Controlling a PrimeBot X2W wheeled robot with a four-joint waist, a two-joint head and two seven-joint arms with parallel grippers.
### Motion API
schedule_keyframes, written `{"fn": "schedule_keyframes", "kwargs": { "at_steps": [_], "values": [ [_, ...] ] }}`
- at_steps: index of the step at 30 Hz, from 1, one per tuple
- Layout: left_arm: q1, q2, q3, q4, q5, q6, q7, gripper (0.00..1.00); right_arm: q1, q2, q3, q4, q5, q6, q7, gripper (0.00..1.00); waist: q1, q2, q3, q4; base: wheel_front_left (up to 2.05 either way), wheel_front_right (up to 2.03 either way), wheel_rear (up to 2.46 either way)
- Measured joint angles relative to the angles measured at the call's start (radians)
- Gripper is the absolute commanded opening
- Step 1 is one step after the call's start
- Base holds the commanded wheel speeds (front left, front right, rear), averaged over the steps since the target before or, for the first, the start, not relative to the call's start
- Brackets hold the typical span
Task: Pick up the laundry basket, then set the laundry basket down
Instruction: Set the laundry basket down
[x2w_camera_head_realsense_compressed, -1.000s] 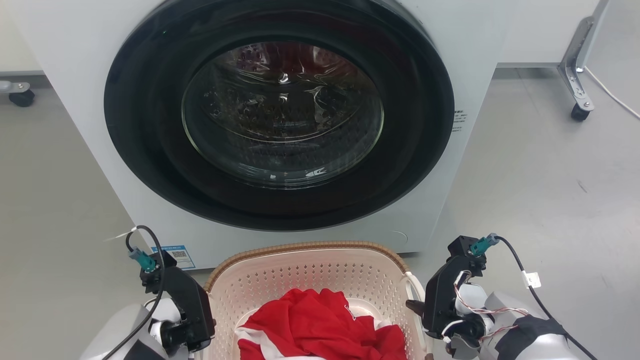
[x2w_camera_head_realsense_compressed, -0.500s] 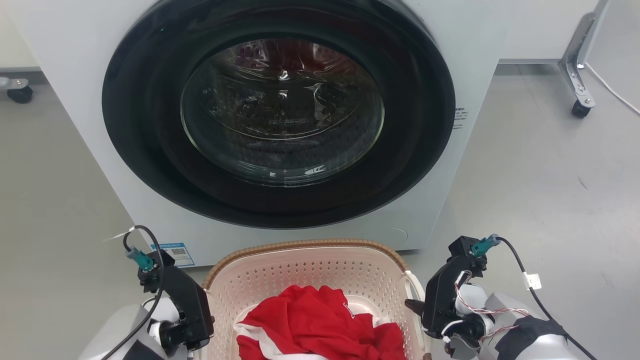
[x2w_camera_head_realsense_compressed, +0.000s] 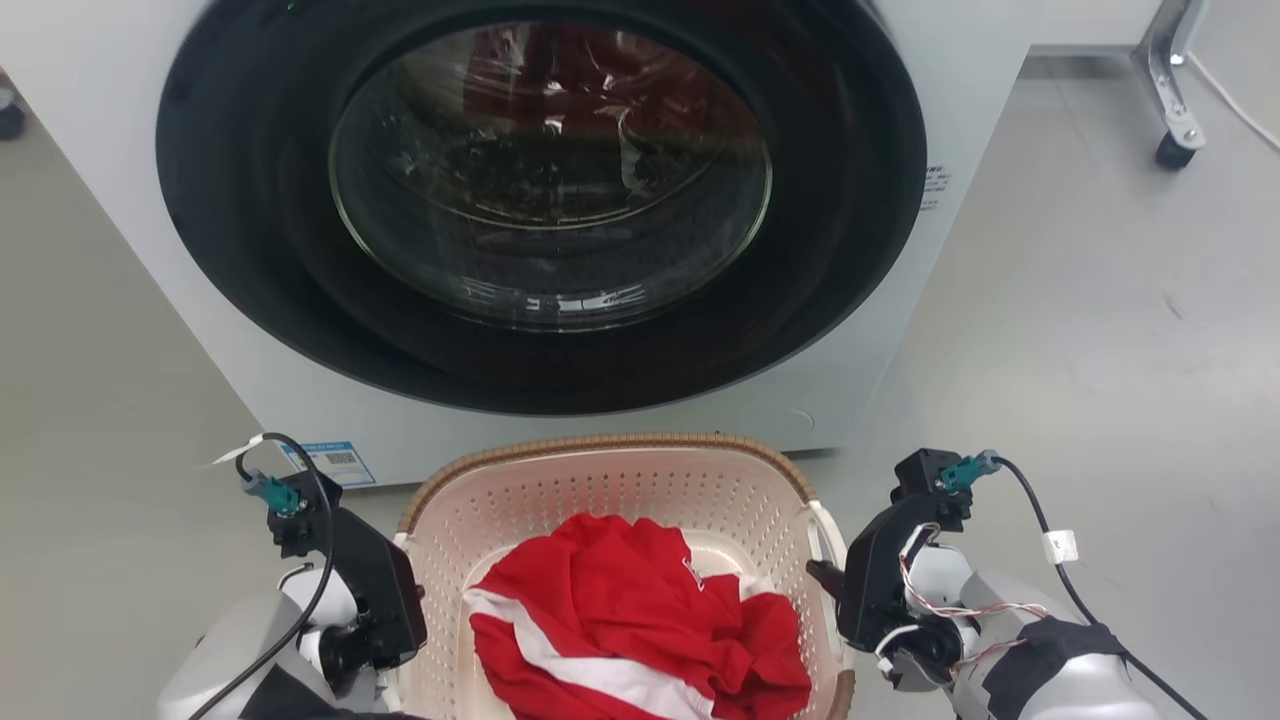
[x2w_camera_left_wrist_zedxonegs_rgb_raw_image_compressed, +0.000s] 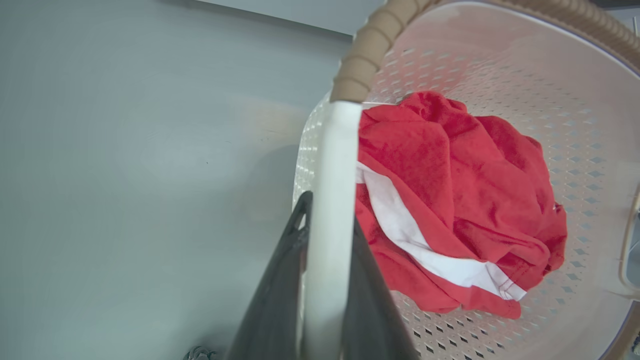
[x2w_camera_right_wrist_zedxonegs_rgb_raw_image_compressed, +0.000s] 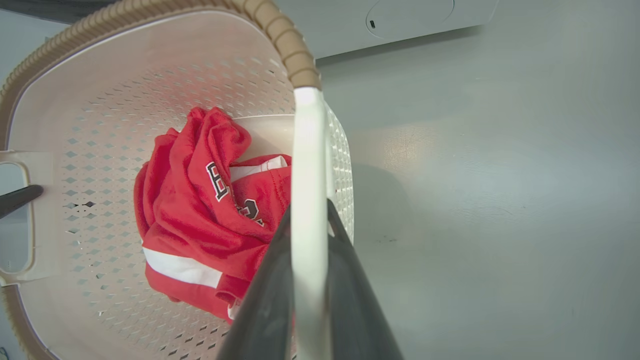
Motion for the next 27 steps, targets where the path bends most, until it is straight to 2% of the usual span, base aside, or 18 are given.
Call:
{"fn": "schedule_keyframes", "kwargs": {
  "at_steps": [21, 27],
  "values": [
    [-0.045, -0.010, -0.026, -0.017, 0.053, -0.006, -0.185, 0.00, -0.079, -0.003, 0.051, 0.007, -0.089, -0.011, -0.181, 0.00, 0.0001, 0.0000, 0.213, -0.005, 0.00, 0.00, 0.00],
    [-0.064, -0.019, -0.030, -0.022, 0.066, 0.010, -0.245, 0.00, -0.096, -0.006, 0.058, 0.010, -0.104, -0.019, -0.239, 0.00, 0.0002, 0.0000, 0.281, -0.005, 0.00, 0.00, 0.00]
  ]
}}
